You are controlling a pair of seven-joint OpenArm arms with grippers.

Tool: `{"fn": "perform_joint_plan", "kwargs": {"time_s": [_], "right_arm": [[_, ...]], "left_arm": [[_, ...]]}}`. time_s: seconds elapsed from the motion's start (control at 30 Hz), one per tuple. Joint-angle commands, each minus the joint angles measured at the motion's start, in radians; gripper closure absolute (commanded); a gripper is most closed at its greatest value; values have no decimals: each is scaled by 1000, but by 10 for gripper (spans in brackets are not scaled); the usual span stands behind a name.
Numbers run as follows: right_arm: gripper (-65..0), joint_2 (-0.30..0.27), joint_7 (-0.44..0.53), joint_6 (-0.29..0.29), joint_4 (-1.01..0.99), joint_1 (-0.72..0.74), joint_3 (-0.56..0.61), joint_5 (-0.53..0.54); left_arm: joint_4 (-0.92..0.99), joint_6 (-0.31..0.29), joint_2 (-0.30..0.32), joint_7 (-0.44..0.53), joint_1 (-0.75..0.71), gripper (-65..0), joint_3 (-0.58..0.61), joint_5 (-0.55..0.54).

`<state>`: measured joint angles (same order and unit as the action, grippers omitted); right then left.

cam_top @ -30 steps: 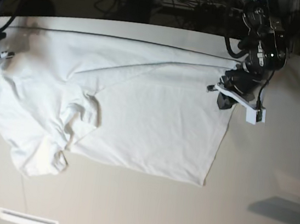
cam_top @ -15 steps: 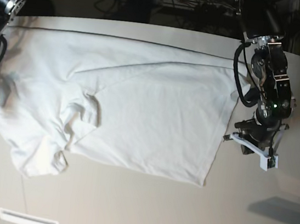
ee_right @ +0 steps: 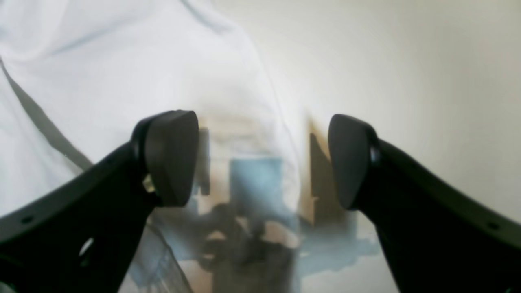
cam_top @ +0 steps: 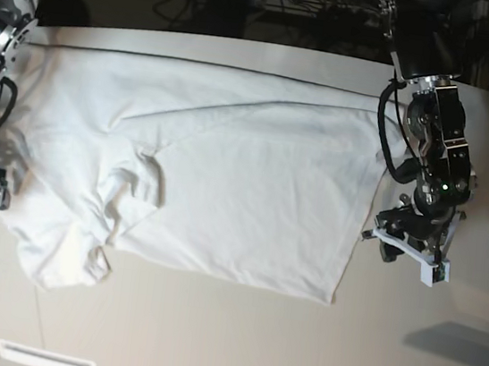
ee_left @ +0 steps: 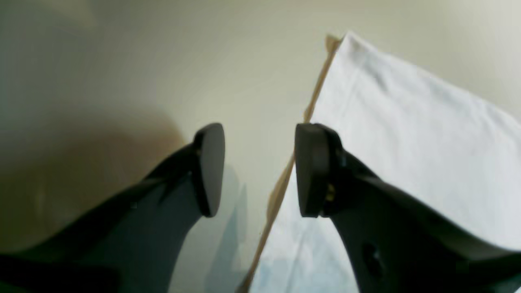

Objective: Fold the T-shirt properly
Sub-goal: 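Move the left gripper along the shirt side to the hem corner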

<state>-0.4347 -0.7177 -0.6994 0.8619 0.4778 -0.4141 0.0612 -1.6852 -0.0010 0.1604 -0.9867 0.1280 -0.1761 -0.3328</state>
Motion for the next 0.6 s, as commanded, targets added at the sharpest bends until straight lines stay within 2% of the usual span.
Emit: {"fn": "perform_joint_plan", "kwargs": {"time_s": [0.0,0.17,0.37,0.43,0.5,0.57], "right_arm": [[-476,-23,34,1,-23,42,-1,10],[-474,-33,85,1,-157,85,-1,10],[-464,-33,85,1,-171,85,-1,10],[-408,-33,82,1,-171,83,-2,10],[-319,-31,80,1,-172,78,-4,10],[-268,-31,79,1,-172,72,-7,10]], "left_arm": [[-11,-1,17,25,20,-280,-3,-1],[15,-1,37,30,20,-280,-3,-2],[21,-1,54,30,19,-286,-58,-5],[21,-3,54,30,20,-287,-95,-5],[21,-3,58,30,22,-289,-112,-5],[21,-3,60,25,32,-289,-106,-5]]}}
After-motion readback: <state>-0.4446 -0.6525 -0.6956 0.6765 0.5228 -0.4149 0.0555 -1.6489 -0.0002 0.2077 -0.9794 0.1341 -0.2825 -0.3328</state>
